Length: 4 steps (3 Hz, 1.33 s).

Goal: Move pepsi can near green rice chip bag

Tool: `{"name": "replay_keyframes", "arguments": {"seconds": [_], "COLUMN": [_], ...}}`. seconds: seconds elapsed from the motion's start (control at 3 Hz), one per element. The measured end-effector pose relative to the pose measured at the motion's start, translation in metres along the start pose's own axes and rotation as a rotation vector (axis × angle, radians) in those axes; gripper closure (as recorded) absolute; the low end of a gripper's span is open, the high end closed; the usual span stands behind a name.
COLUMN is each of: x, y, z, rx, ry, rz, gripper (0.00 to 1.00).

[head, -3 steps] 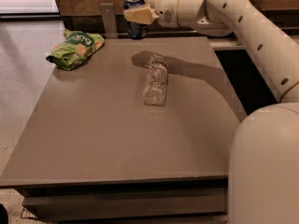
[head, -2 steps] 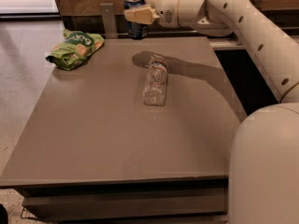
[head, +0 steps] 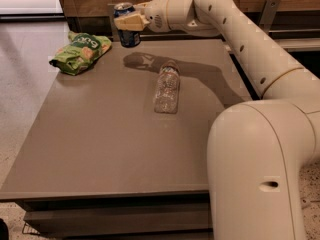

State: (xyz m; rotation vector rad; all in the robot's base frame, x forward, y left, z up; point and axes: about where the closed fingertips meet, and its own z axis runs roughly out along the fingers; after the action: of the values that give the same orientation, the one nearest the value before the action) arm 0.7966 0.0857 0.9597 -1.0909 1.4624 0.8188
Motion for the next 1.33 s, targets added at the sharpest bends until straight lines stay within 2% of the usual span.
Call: {"name": "replay_keyframes", "arguments": {"seconds": [0.33, 0.67, 1.0, 1.33], "x": [0.005, 0.01, 0.015, 0.029], "y": [0.009, 0.024, 0.032, 0.032], "z": [0.026, 0.065, 0.088, 0.101], "rx": [-0.031, -0.06, -0.058, -0.028], "ry": [0.004, -0.017, -0.025, -0.006], "rz": [-0.003, -0.009, -0.022, -0.023], "gripper": [1.0, 1.0, 1.0, 1.0]}}
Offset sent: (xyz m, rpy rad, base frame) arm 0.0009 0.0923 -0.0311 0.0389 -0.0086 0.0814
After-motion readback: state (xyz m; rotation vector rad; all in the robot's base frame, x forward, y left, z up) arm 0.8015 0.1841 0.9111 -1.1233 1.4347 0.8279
